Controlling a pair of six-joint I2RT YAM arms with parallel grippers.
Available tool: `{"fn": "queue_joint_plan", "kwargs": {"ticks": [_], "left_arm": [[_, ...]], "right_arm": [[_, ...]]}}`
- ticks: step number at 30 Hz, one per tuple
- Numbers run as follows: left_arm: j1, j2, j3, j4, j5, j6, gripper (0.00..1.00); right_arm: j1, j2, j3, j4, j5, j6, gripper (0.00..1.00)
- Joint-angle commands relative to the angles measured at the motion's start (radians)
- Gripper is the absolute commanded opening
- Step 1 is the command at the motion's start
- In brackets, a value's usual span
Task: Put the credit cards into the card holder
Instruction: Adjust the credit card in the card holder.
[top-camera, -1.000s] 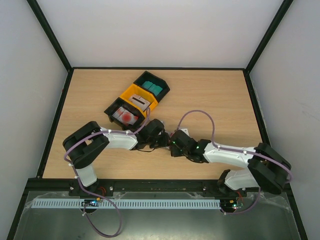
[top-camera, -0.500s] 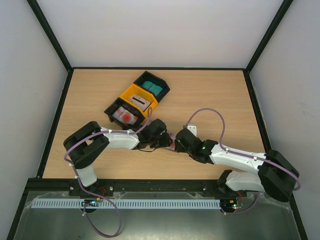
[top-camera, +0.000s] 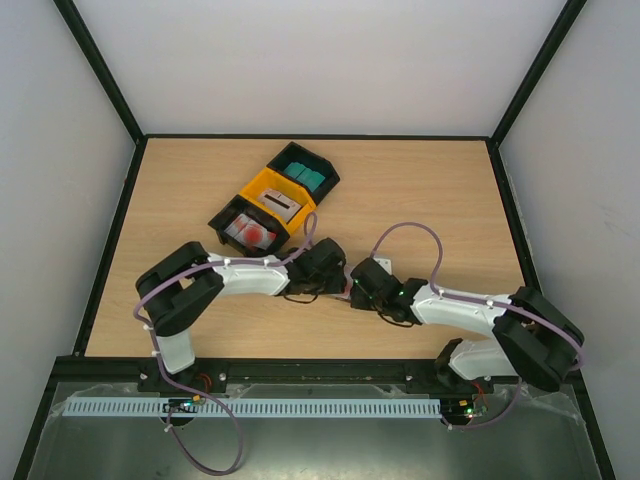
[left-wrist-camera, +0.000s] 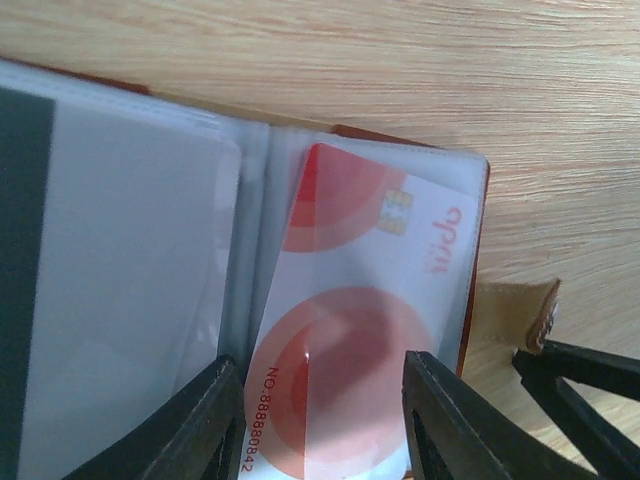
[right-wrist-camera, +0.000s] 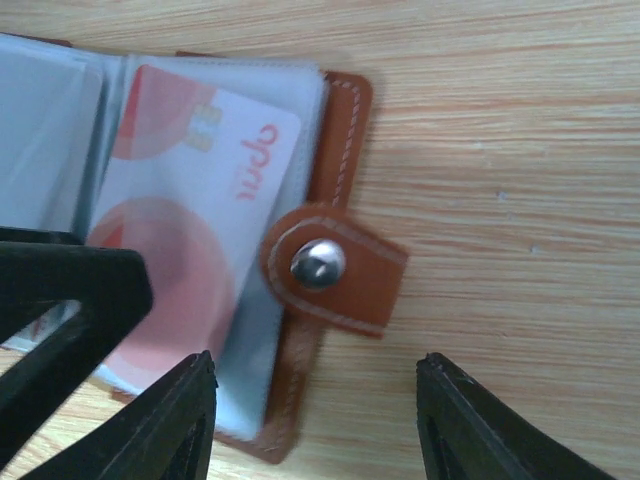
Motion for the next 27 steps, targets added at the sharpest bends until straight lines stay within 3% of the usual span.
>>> {"fn": "queue_joint_plan", "kwargs": {"ticks": [1, 6, 23, 27], "left_arm": [[-0.028, 0.064, 0.063, -0.133, -0.066, 0.048, 0.44], [-0.046, 0.093, 0.088, -0.202, -0.111, 0.048, 0.34], [-0.053, 0.190, 0.116, -0.381, -0.210, 0.075, 0.29], [-0.055, 0.206, 0.118, -0.402, -0.217, 0.089, 0.19]], "right_arm": [[-0.014, 0.026, -0.016, 0.026, -0.023, 0.009, 0.52], [-0.032, 0.045, -0.025, 0.050, -0.056, 0.004, 0.48], [-0.105, -0.024, -0.099, 0.094, -0.063, 0.044, 0.41], [-0.124, -0.063, -0.121, 0.095, -0.046, 0.068, 0.41]]}}
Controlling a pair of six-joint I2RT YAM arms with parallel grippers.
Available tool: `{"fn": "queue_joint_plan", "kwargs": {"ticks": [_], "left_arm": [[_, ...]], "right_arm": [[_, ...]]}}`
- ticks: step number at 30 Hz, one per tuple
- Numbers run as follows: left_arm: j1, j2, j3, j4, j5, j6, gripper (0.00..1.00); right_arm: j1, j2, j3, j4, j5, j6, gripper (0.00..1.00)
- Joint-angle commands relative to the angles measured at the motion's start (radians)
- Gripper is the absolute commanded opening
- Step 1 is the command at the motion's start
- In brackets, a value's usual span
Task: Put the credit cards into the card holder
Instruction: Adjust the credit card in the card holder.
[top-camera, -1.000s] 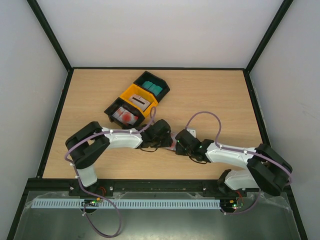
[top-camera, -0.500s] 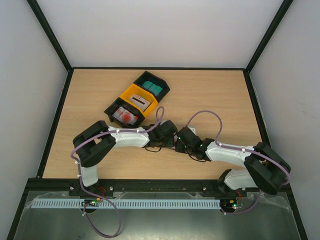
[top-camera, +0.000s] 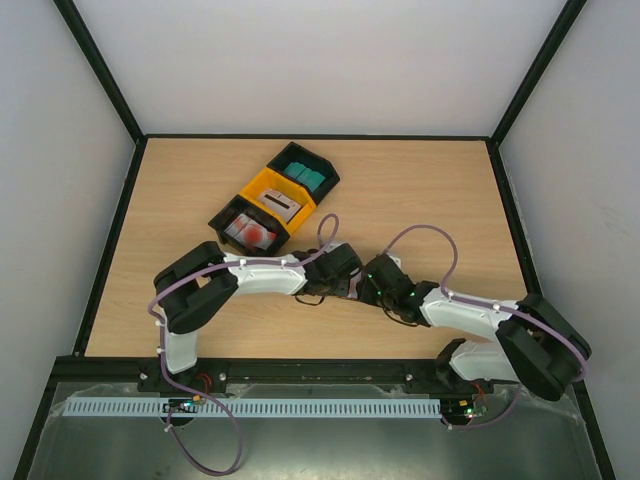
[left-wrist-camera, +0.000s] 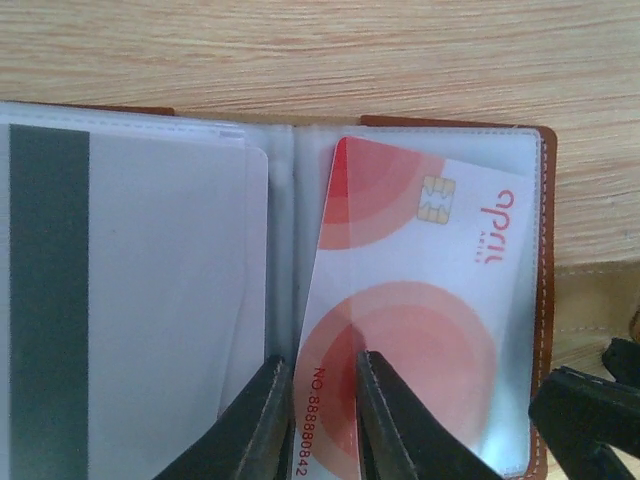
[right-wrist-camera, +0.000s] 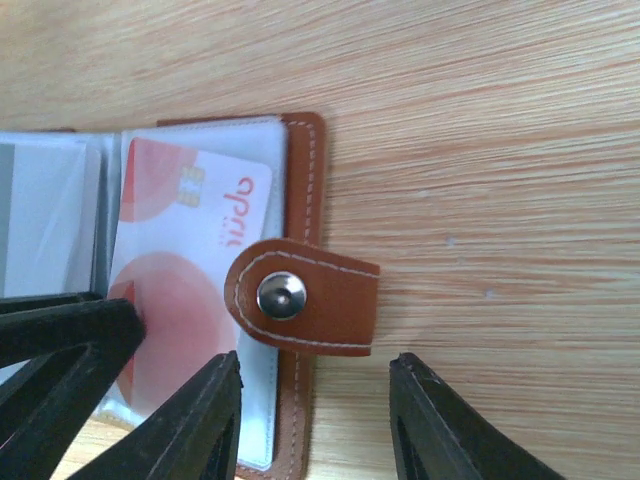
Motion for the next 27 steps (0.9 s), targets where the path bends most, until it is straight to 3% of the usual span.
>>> {"fn": "queue_joint_plan", "kwargs": {"ticks": [1, 8, 13, 20, 27], "left_arm": [[0.002, 0.108, -0.047, -0.183, -0.029, 0.024, 0.17], [0.002, 0.123, -0.039, -0.192, -0.037, 0.028, 0.11], [0.002, 0.105, -0.036, -0.181, -0.030, 0.022, 0.10], [0.012, -0.023, -0.046, -0.085, 0.052, -0.006, 0.18], [0.013, -0.112, -0.081, -0.059, 0.041, -0.064, 0.26]], "right_arm": [[-0.027, -0.042, -0.049, -0.051, 0.041, 0.040, 0.40], [-0.038, -0.113, -0.076, -0.045, 0.040, 0.039, 0.41], [-0.039, -0.096, -0.088, 0.014, -0.056, -0.001, 0.41], [-0.040, -0.022, -0.082, 0.055, -0.132, -0.031, 0.32], [-0.039, 0.028, -0.070, 0.053, -0.141, -0.038, 0.23]]}}
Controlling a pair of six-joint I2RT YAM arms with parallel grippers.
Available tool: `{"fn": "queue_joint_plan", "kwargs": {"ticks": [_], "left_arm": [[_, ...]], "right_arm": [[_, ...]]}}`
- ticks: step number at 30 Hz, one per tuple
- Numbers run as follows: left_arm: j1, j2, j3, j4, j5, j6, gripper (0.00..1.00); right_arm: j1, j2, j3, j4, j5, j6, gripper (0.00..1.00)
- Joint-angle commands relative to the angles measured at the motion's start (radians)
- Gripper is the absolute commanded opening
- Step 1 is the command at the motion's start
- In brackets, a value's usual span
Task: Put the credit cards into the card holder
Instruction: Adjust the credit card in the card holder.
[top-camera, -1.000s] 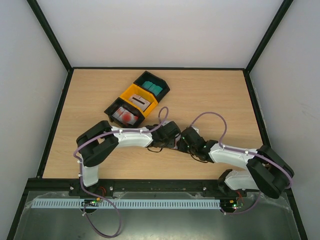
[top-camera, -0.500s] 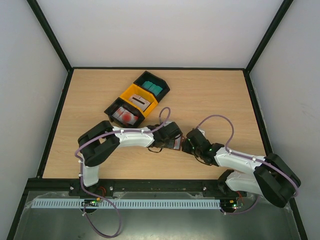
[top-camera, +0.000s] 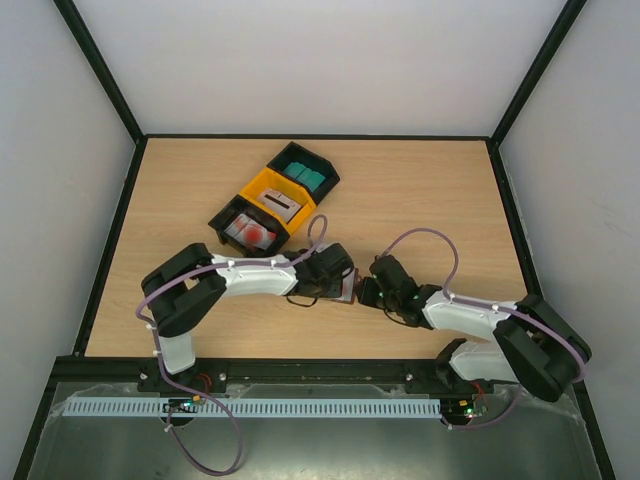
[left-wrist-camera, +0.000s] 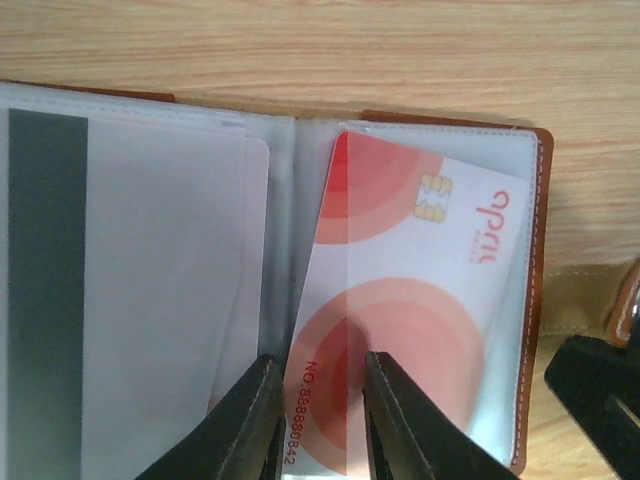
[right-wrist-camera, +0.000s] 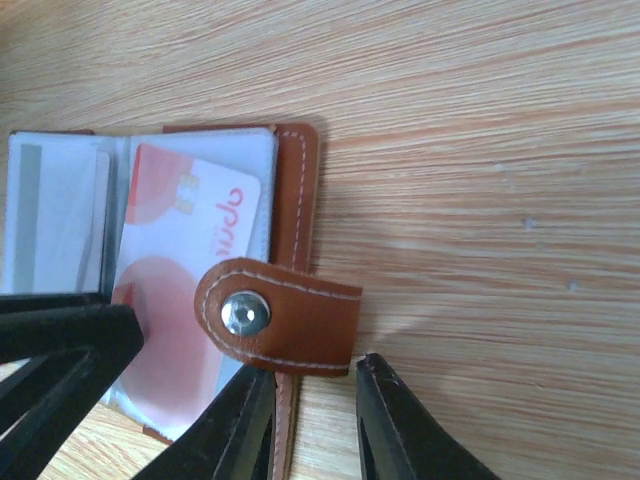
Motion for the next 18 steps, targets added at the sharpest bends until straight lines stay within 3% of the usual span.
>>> {"fn": "queue_joint_plan", "kwargs": {"ticks": [1, 12, 18], "left_arm": [[0.005, -0.062, -0.035, -0.043, 0.002, -0.040, 0.27], [0.009, -0.140, -0.061, -0.080, -0.054, -0.056, 0.36], [0.061, -0.189, -0.172, 0.028, 0.040, -0.052, 0.36]], "right_arm": [[-0.004, 0.055, -0.004, -0.053, -0.023, -0.015, 0.23], [-0.003, 0.102, 0.012, -0.049, -0.056, -0.041, 0.21], [-0.005, 0.066, 0.029, -0.066, -0.061, -0.077, 0.21]]}}
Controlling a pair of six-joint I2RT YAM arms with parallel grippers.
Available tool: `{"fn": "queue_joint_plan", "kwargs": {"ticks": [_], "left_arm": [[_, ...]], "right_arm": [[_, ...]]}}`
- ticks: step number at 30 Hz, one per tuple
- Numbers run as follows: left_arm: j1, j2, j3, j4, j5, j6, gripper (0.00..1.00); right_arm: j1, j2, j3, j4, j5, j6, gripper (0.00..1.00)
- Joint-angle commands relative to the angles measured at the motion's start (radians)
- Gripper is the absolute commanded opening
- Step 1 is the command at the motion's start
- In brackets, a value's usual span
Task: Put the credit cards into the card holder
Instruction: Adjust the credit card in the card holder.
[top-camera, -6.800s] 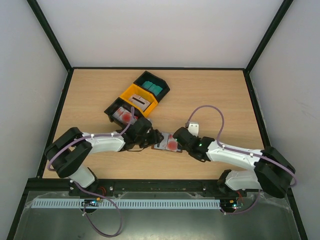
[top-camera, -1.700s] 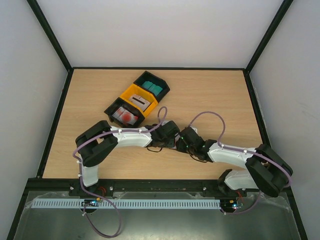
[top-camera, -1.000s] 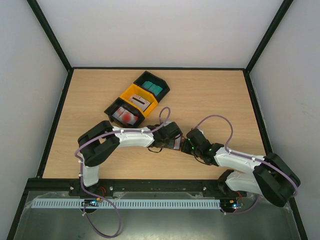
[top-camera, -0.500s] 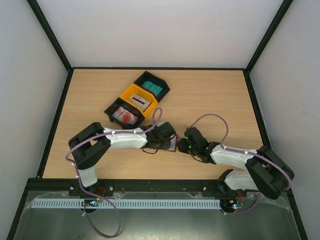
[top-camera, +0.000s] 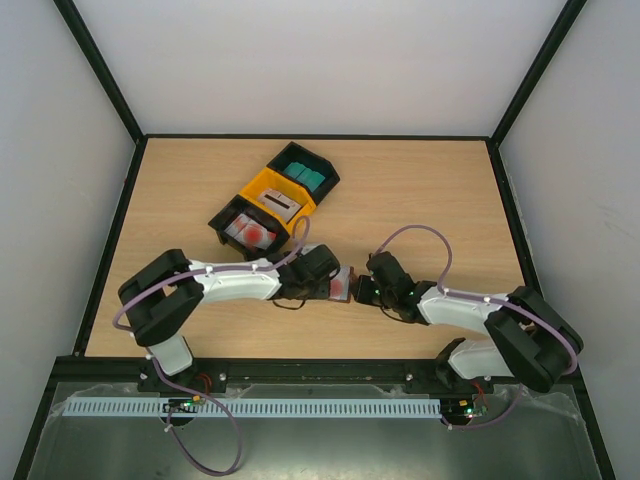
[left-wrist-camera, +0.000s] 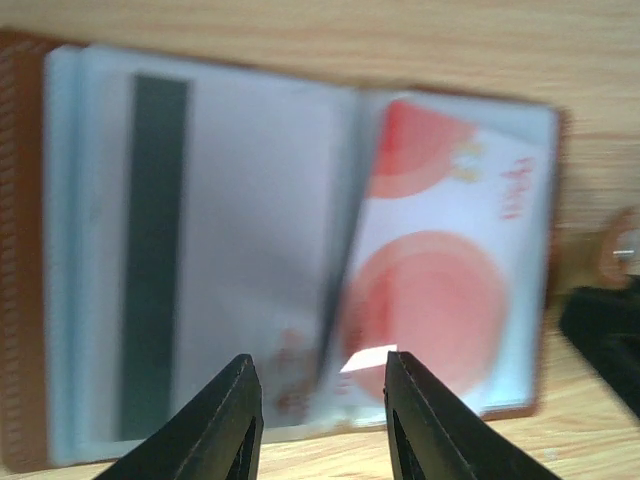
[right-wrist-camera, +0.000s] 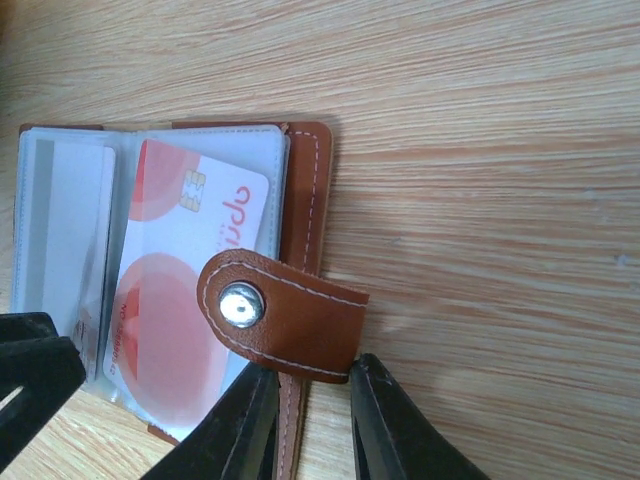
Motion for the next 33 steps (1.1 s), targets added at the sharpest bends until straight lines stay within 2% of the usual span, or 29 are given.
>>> {"fn": "queue_joint_plan", "kwargs": {"ticks": [1, 5, 12, 17, 25, 33], "left_arm": [[0.058, -0.073, -0.110, 0.086, 0.094, 0.000, 0.36], [0.104, -0.116, -0.212, 0.263, 0.210, -0.001, 0.35], [0.152, -0.153, -0.293, 0.400, 0.287, -0.015, 0.26], [0.170, -0.166, -0.317, 0.447, 0.320, -0.016, 0.25], [0.194, -0.139, -0.339, 0.507, 0.375, 0.002, 0.31], [0.209, -0.060, -0.346, 0.510, 0.411, 0.018, 0.32]], "right_arm": [[-0.002, -0.020, 0.006, -0.135, 0.004, -0.045, 0.21], [0.002, -0.078, 0.065, -0.239, 0.089, -0.069, 0.23], [0.068, -0.061, 0.136, -0.296, 0.120, -0.084, 0.25], [0.134, 0.024, 0.172, -0.265, 0.077, -0.077, 0.21], [0.138, 0.128, 0.192, -0.261, 0.100, -0.062, 0.17], [0.139, 0.197, 0.182, -0.296, 0.140, -0.019, 0.13]]}}
